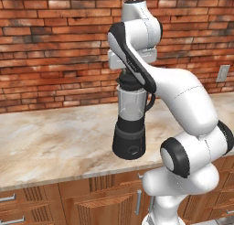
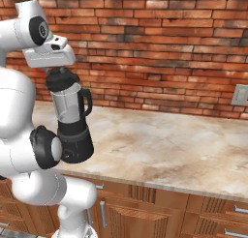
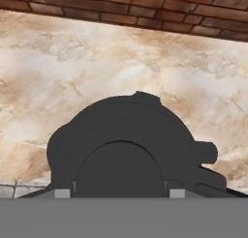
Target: Open the blender lid, put the mango in the blender, close the lid, and start the blender.
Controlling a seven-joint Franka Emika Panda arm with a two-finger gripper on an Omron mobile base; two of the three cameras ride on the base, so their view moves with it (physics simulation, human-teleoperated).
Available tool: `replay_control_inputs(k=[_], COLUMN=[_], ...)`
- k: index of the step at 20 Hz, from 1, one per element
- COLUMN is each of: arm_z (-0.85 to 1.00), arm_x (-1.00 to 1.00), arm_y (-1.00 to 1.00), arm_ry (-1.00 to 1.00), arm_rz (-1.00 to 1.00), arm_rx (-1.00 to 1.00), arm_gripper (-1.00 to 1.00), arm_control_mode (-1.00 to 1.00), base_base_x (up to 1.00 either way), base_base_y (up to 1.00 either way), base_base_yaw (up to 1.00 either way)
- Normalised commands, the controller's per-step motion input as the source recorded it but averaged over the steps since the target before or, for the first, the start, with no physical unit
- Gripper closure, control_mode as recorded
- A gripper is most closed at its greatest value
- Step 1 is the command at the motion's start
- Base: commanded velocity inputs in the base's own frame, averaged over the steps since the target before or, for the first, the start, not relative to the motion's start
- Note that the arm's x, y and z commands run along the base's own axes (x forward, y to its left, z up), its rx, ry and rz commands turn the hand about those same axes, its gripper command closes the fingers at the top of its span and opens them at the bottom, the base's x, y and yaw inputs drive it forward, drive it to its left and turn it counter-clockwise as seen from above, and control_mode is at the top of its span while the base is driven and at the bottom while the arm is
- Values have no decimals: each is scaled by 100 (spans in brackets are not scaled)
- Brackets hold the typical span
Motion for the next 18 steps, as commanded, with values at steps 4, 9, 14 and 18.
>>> replay_control_inputs(k=[4, 9, 14, 18], arm_z=[-5, -10, -8, 0], arm_x=[0, 0, -18, -4], arm_y=[-17, -11, 0, 0], arm_ry=[-8, -5, 0, 2], arm_rz=[0, 0, 0, 0], arm_rx=[3, 3, 4, 1], arm_gripper=[100, 100, 100, 100], arm_control_mode=[-100, -100, -100, -100], base_base_x=[0, 0, 0, 0], base_base_y=[0, 0, 0, 0], base_base_yaw=[0, 0, 0, 0])
